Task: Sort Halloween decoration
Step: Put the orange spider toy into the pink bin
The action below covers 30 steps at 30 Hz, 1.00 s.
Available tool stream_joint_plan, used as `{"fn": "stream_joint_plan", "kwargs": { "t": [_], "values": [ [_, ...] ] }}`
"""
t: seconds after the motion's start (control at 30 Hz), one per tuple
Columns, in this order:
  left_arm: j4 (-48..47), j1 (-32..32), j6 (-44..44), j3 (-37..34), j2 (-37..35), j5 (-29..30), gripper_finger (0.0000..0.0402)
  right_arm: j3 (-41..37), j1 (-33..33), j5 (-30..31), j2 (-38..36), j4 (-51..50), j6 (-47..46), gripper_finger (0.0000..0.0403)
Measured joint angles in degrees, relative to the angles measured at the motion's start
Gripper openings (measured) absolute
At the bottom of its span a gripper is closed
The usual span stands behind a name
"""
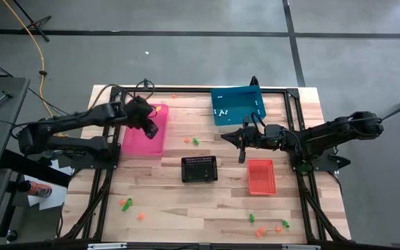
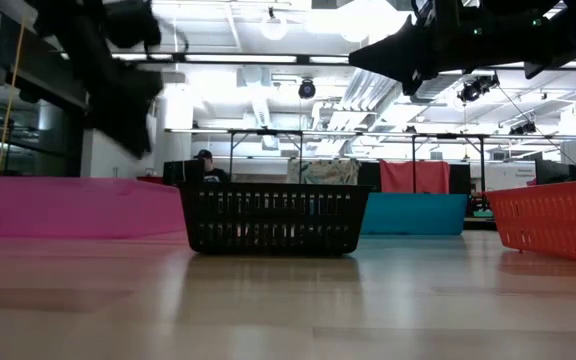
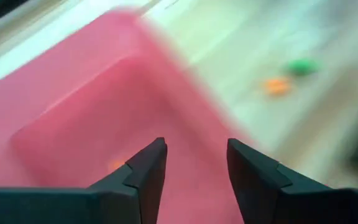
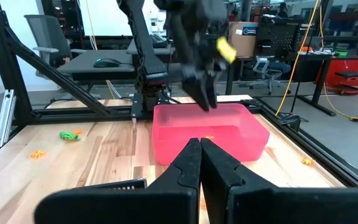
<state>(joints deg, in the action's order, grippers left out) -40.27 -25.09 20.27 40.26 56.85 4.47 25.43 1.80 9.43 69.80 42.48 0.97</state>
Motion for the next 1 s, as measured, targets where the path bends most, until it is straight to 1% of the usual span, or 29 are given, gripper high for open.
{"fn": "stream_joint_plan", "kwargs": {
  "t": [0.07, 0.13, 0.17, 0.23, 0.3, 0.37, 0.43, 0.5, 0.57, 0.67, 1.0],
  "values": [
    [1.2, 1.87, -0.93, 2.11, -1.67, -5.0, 0.0158, 0.0, 0.0, 0.0, 0.0, 0.0, -0.04, 0.0],
    [4.63, 5.08, -0.96, 2.91, -4.09, -9.82, 0.0158, 0.0, 0.0, 0.0, 0.0, -0.11, -0.06, 0.0],
    [6.63, 7.13, -0.9, 2.92, -5.41, -11.03, 0.0158, 0.0, 0.0, 0.0, 0.0, -0.35, -0.08, 0.0],
    [10.41, 12.12, 0.03, 2.69, -8.01, -11.13, 0.0158, 0.0, 0.0, 0.0, 0.0, -1.2, -0.08, 0.0],
    [15.2, 17.86, 0.43, 1.8, -10.3, -7.39, 0.0159, -0.02, 0.0, 0.0, 0.0, -1.77, -0.64, 0.0],
    [21.12, 23.49, -0.89, -0.29, -12.38, -0.75, 0.0159, -0.02, 0.0, -0.13, 0.0, -1.81, -1.15, 0.0],
    [27.07, 28.21, -4.15, -2.86, -13.59, 6.36, 0.0159, -0.02, 0.09, -1.29, 0.0, -1.46, -1.11, 0.0],
    [32.03, 31.5, -7.69, -5.53, -14.02, 12.24, 0.0159, -0.02, 0.09, -2.13, 0.0, -0.71, -1.1, 0.0],
    [36.68, 33.33, -10.84, -7.75, -13.95, 15.47, 0.0159, -0.02, 0.11, -2.45, 0.0, -0.32, -1.09, 0.0],
    [41.15, 33.87, -13.25, -9.68, -13.87, 15.83, 0.0159, -0.02, 0.11, -2.47, 0.0, 0.24, -0.98, 0.0],
    [41.83, 33.97, -12.38, -9.69, -14.38, 14.57, 0.0159, -0.02, 0.07, -2.51, 0.0, 0.18, -0.53, 0.0]
  ]
}}
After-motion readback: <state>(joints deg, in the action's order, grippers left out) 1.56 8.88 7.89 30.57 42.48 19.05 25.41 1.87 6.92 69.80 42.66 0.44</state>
